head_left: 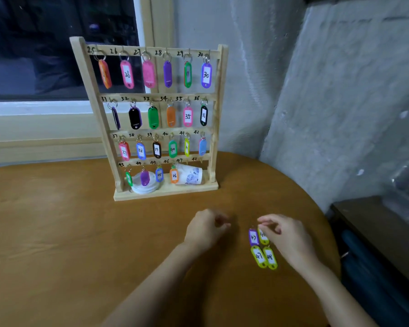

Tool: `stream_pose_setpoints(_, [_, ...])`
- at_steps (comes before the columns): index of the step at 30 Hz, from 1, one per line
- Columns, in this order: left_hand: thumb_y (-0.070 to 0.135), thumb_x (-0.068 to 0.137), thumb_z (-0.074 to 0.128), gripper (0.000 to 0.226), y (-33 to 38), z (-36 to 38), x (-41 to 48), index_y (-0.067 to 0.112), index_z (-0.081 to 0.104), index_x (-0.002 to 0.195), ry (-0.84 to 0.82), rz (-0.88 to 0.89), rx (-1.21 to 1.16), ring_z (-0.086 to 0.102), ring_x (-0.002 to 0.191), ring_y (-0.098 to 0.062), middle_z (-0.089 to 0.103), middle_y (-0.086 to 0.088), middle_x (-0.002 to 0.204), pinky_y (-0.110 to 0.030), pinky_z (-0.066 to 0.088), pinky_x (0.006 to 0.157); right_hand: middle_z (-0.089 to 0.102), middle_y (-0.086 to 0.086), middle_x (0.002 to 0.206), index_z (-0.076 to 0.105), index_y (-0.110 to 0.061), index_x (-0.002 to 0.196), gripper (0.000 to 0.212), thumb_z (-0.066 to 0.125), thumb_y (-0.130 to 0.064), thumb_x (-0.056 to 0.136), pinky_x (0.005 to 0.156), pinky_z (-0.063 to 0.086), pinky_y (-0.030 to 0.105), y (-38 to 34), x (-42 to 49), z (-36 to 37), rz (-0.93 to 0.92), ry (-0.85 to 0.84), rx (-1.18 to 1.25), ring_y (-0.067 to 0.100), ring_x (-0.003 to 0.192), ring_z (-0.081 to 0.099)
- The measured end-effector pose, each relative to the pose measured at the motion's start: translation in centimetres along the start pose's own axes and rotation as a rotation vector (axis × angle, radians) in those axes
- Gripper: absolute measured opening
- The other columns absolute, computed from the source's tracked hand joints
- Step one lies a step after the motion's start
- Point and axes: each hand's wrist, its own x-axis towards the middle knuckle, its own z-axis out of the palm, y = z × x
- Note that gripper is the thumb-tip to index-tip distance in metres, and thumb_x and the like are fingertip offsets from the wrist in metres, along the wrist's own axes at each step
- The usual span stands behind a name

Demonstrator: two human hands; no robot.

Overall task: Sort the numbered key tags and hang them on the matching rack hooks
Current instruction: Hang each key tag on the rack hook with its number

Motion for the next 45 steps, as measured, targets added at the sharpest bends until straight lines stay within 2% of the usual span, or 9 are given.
stream_pose_setpoints(12, [0.02,0.086,0.066,0.035,3.4,4.1,1.9,0.025,0.062,0.12,-0.069,0.128,0.055,0.06,0.102,-0.013,0.066,0.004,0.109,-0.028,0.048,0.09,0.065,-0.023,0.08,0.07,-0.035,0.093,0.013,0.072,-0.034,0.081,0.055,0.04,0.019,2.4,-2.8,-0.6,0.039,-0.081,0.005,-0.01,0.068,0.051])
stream_pose_setpoints(18, [0.018,0.084,0.064,0.014,3.2,4.4,2.3,0.022,0.07,0.096,-0.028,0.177,0.08,0.058,0.095,-0.015,0.064,0.003,0.1,-0.029,0.046,0.083,0.057,-0.023,0.088,0.068,-0.035,0.096,0.017,0.071,-0.039,0.08,0.052,0.031,0.014,1.5,-2.8,-0.1,-0.038,-0.103,-0.107,-0.008,0.065,0.048])
stream_pose_setpoints(22, [0.019,0.084,0.063,0.01,2.9,4.3,2.4,0.023,0.071,0.088,-0.02,0.178,0.082,0.058,0.09,-0.014,0.064,0.003,0.095,-0.032,0.048,0.082,0.058,-0.02,0.107,0.065,-0.037,0.106,0.024,0.065,-0.045,0.084,0.068,0.039,0.021,1.2,-2.7,0.2,-0.09,-0.153,-0.227,0.0,0.099,0.05])
stream_pose_setpoints(25, [0.018,0.084,0.062,0.009,2.8,4.2,2.4,0.022,0.071,0.087,-0.033,0.18,0.077,0.058,0.089,-0.013,0.066,0.003,0.093,-0.032,0.049,0.081,0.059,-0.019,0.11,0.065,-0.037,0.107,0.024,0.063,-0.045,0.085,0.071,0.037,0.021,1.1,-2.7,0.5,-0.097,-0.184,-0.263,0.005,0.108,0.048])
stream_pose_setpoints(33, [0.018,0.084,0.064,0.01,2.3,3.8,2.3,0.019,0.074,0.085,-0.035,0.133,-0.003,0.061,0.087,-0.009,0.071,0.004,0.089,-0.028,0.049,0.083,0.063,-0.018,0.098,0.068,-0.035,0.095,0.012,0.059,-0.04,0.089,0.066,0.038,0.021,0.9,-2.5,0.7,-0.086,-0.11,-0.229,0.003,0.098,0.054])
stream_pose_setpoints(38, [0.013,0.083,0.066,0.01,1.8,2.4,2.4,0.014,0.076,0.082,-0.006,0.084,-0.103,0.059,0.077,-0.001,0.073,0.003,0.084,-0.001,0.039,0.071,0.063,-0.016,0.089,0.07,-0.034,0.09,0.011,0.059,-0.038,0.089,0.056,0.036,0.019,-0.3,-1.4,0.0,-0.086,-0.104,-0.191,0.003,0.075,0.051])
stream_pose_setpoints(40, [0.013,0.082,0.068,0.008,1.6,1.4,2.6,0.015,0.076,0.08,-0.005,0.06,-0.148,0.059,0.073,0.001,0.072,0.006,0.08,-0.003,0.041,0.072,0.063,-0.015,0.087,0.071,-0.035,0.087,0.01,0.061,-0.038,0.087,0.057,0.037,0.021,-1.1,-0.8,-0.4,-0.081,-0.103,-0.149,0.004,0.073,0.052])
stream_pose_setpoints(42, [0.014,0.081,0.069,0.008,1.4,0.3,2.7,0.018,0.075,0.077,0.004,0.038,-0.186,0.063,0.075,-0.003,0.072,0.005,0.078,-0.014,0.049,0.077,0.062,-0.018,0.081,0.072,-0.037,0.087,0.008,0.065,-0.039,0.084,0.059,0.04,0.023,-1.9,-0.1,-0.5,-0.082,-0.104,-0.106,0.003,0.072,0.053])
stream_pose_setpoints(45, [0.014,0.082,0.07,0.011,1.0,-1.4,2.9,0.021,0.073,0.074,0.035,0.02,-0.206,0.064,0.075,-0.005,0.073,0.002,0.078,-0.019,0.05,0.077,0.052,-0.025,0.057,0.074,-0.037,0.084,0.006,0.07,-0.041,0.08,0.052,0.031,0.017,-3.3,1.1,-0.6,-0.09,-0.108,-0.021,-0.002,0.057,0.047])
